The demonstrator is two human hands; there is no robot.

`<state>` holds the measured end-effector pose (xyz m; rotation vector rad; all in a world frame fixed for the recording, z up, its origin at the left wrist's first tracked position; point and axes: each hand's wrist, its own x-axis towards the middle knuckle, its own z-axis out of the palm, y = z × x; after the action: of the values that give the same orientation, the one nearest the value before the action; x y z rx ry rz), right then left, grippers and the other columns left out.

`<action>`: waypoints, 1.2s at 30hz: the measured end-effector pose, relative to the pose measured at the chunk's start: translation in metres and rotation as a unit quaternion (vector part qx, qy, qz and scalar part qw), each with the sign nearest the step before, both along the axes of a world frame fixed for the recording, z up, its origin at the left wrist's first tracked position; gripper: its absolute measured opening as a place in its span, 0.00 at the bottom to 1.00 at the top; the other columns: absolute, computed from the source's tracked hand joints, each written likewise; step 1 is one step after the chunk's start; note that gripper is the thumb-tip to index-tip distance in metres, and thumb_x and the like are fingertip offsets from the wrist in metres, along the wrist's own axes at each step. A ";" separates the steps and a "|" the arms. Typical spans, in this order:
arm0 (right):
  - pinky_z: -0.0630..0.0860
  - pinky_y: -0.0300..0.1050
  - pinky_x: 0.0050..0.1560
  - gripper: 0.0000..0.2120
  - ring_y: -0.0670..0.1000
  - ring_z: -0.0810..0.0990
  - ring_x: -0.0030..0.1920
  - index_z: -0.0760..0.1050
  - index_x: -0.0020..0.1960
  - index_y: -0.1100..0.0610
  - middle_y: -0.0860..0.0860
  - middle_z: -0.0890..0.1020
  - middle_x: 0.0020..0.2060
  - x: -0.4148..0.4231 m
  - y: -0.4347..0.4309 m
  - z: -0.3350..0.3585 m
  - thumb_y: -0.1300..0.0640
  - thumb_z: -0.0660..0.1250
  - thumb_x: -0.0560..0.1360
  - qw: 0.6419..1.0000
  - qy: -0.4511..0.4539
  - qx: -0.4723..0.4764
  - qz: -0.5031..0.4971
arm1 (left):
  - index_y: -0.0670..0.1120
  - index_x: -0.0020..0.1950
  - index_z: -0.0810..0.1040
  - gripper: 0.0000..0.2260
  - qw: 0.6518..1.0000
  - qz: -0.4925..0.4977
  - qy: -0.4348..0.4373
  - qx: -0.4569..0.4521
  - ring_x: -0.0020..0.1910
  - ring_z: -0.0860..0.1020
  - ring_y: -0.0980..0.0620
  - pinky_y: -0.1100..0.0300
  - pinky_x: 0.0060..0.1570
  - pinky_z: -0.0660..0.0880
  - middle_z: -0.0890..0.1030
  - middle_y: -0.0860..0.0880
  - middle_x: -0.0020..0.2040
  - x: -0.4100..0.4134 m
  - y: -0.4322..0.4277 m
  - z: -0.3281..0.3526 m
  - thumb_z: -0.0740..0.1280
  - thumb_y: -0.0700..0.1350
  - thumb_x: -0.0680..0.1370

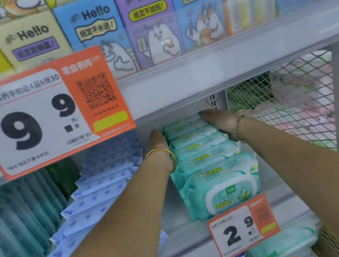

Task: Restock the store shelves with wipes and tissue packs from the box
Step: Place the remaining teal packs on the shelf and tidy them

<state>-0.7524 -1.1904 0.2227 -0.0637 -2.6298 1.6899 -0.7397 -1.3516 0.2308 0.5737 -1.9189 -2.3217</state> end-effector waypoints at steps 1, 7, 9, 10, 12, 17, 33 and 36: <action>0.63 0.50 0.72 0.19 0.58 0.68 0.70 0.64 0.72 0.59 0.57 0.68 0.71 -0.001 0.000 -0.001 0.57 0.53 0.82 1.000 -0.003 -0.008 -0.002 | 0.50 0.32 0.63 0.11 1.000 0.002 0.003 -0.001 0.23 0.66 0.50 0.67 0.20 0.62 0.66 0.49 0.30 0.000 0.001 0.000 0.57 0.41 0.74; 0.69 0.39 0.54 0.19 0.55 0.73 0.61 0.66 0.71 0.60 0.57 0.69 0.70 0.003 0.001 -0.001 0.57 0.53 0.82 1.000 0.004 -0.022 -0.009 | 0.48 0.34 0.64 0.11 1.000 -0.028 -0.006 0.006 0.25 0.67 0.49 0.68 0.20 0.65 0.67 0.48 0.31 0.005 0.001 0.003 0.54 0.44 0.77; 0.69 0.38 0.47 0.18 0.53 0.74 0.52 0.68 0.67 0.60 0.60 0.70 0.69 0.007 0.000 0.001 0.54 0.53 0.82 0.998 -0.013 -0.054 -0.018 | 0.47 0.37 0.68 0.10 0.999 -0.036 -0.017 -0.002 0.28 0.67 0.48 0.64 0.25 0.67 0.68 0.47 0.32 0.011 0.001 0.007 0.54 0.45 0.77; 0.71 0.41 0.51 0.18 0.55 0.75 0.53 0.69 0.66 0.59 0.61 0.69 0.69 0.009 0.000 0.002 0.52 0.53 0.82 0.996 -0.032 -0.085 -0.028 | 0.47 0.40 0.71 0.09 0.999 -0.037 -0.022 0.000 0.28 0.67 0.49 0.62 0.28 0.66 0.68 0.47 0.32 0.015 0.001 0.011 0.54 0.45 0.78; 0.73 0.45 0.53 0.23 0.56 0.75 0.58 0.65 0.69 0.60 0.58 0.71 0.68 0.022 0.002 0.004 0.46 0.53 0.81 0.982 -0.061 -0.169 -0.051 | 0.46 0.45 0.72 0.09 0.998 -0.042 -0.030 -0.021 0.29 0.65 0.49 0.60 0.34 0.67 0.66 0.46 0.32 0.027 0.000 0.019 0.53 0.45 0.80; 0.66 0.46 0.59 0.27 0.52 0.68 0.69 0.64 0.72 0.57 0.52 0.69 0.70 0.085 0.011 0.001 0.41 0.52 0.79 0.968 -0.026 -0.244 -0.052 | 0.44 0.34 0.64 0.16 0.992 -0.121 0.007 -0.038 0.19 0.68 0.53 0.69 0.19 0.63 0.69 0.47 0.21 0.054 -0.006 0.024 0.51 0.44 0.81; 0.79 0.43 0.44 0.29 0.52 0.82 0.45 0.76 0.56 0.54 0.54 0.82 0.49 0.105 -0.002 -0.015 0.35 0.47 0.77 0.951 -0.071 -0.300 0.041 | 0.49 0.39 0.71 0.10 0.995 -0.056 -0.024 0.080 0.38 0.74 0.45 0.60 0.35 0.71 0.75 0.46 0.41 0.068 -0.003 -0.006 0.56 0.52 0.74; 0.78 0.42 0.41 0.27 0.50 0.82 0.42 0.77 0.52 0.53 0.51 0.83 0.43 0.105 -0.003 -0.014 0.35 0.49 0.77 0.951 -0.078 -0.297 0.036 | 0.48 0.42 0.71 0.11 0.994 -0.068 -0.036 0.082 0.40 0.74 0.45 0.59 0.36 0.71 0.75 0.45 0.44 0.069 -0.002 -0.006 0.58 0.54 0.70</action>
<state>-0.6472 -1.1932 0.2084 -0.1114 -2.1280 2.5327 -0.6710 -1.3535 0.2252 0.5648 -1.8626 -2.5963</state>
